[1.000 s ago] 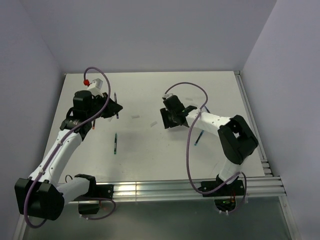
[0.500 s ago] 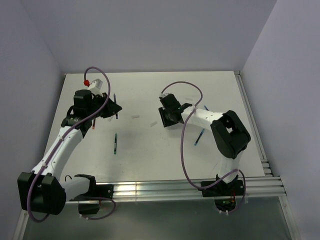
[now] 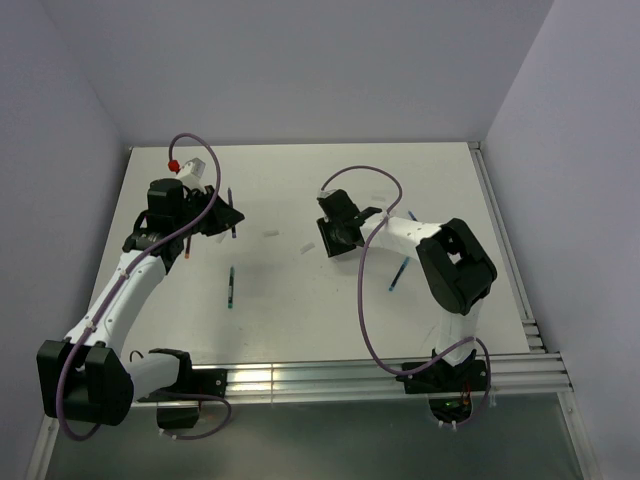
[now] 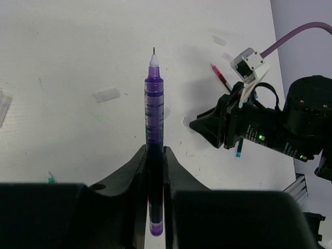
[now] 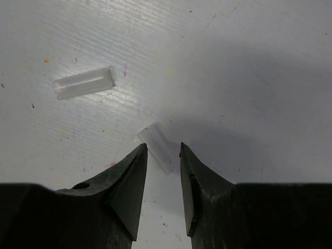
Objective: Insert the pens into the pen caps
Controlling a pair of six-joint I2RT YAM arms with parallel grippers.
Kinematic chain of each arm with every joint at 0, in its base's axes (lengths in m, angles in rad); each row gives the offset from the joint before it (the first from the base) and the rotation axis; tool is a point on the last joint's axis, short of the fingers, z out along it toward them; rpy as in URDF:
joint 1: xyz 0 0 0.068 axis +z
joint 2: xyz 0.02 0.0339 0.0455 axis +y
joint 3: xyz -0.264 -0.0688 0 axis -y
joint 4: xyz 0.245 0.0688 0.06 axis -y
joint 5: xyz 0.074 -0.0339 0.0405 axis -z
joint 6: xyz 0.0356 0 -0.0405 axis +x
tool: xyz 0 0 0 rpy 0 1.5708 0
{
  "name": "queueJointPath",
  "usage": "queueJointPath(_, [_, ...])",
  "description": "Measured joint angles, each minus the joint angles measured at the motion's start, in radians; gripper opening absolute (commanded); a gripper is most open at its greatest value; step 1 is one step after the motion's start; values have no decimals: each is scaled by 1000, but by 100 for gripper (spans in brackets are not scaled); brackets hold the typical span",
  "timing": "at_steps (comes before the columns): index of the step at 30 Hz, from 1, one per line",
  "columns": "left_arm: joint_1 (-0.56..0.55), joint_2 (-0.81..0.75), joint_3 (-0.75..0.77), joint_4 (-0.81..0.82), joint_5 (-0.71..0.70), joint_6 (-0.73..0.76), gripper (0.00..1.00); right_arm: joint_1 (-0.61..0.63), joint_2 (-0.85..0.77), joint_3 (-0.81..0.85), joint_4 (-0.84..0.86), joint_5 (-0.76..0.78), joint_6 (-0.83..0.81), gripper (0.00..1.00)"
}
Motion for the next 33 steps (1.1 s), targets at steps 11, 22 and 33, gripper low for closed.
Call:
queueJointPath(11, [4, 0, 0, 3, 3, 0, 0, 0, 33, 20, -10, -18, -7, 38])
queueJointPath(22, [5, 0, 0, 4, 5, -1, 0, 2, 50, 39, -17, -19, -7, 34])
queueJointPath(33, [6, 0, 0, 4, 12, -2, 0, 21, 77, 71, -49, 21, -8, 23])
